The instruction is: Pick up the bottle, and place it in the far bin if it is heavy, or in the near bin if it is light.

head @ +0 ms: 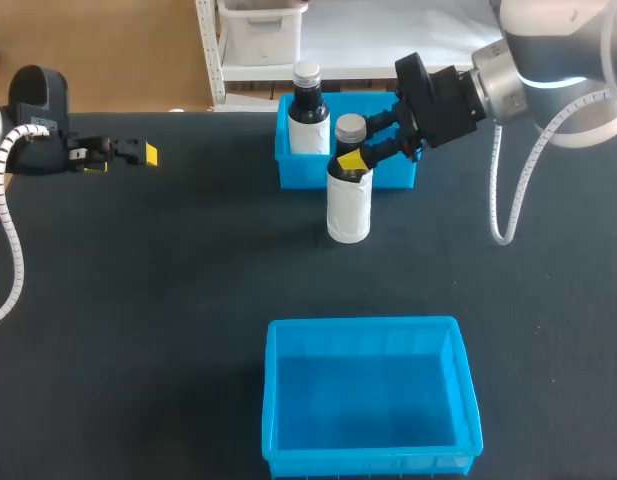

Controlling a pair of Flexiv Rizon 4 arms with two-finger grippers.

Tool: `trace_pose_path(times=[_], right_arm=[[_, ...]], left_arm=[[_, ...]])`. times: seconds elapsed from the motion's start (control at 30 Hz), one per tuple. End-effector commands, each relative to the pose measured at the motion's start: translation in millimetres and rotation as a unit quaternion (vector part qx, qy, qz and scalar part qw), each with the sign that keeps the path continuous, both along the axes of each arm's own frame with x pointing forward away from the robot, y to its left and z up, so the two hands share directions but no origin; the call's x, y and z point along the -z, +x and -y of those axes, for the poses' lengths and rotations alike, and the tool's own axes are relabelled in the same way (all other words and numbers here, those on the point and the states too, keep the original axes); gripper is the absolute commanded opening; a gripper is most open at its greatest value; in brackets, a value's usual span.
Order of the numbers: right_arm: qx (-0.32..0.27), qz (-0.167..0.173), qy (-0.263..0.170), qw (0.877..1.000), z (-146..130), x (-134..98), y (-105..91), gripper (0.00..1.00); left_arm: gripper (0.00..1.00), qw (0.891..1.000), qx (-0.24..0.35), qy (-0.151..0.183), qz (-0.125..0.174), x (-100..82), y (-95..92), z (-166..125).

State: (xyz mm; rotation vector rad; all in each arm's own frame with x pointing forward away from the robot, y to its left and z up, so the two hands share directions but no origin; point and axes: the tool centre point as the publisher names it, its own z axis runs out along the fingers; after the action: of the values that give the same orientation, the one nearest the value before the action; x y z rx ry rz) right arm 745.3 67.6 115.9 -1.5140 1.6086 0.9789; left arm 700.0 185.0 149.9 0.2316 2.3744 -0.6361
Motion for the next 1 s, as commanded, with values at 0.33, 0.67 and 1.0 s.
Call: trace_pose_path(times=[0.33, 0.67, 1.0], right_arm=[[0.002, 0.004, 0.006, 1.0, 1.9, -3.0, -0.9, 0.0], [0.003, 0.012, 0.014, 1.0, 5.1, -14.8, -1.3, 0.0], [0.008, 0.036, 0.016, 0.999, 15.1, -41.0, -3.2, 0.0]], left_arm=[[1.0, 1.0, 0.0, 0.0, 0.0, 0.0, 0.0, 0.0], [1.0, 1.0, 0.0, 0.0, 0.0, 0.0, 0.0, 0.0], [1.0, 1.0, 0.0, 0.0, 0.0, 0.0, 0.0, 0.0]])
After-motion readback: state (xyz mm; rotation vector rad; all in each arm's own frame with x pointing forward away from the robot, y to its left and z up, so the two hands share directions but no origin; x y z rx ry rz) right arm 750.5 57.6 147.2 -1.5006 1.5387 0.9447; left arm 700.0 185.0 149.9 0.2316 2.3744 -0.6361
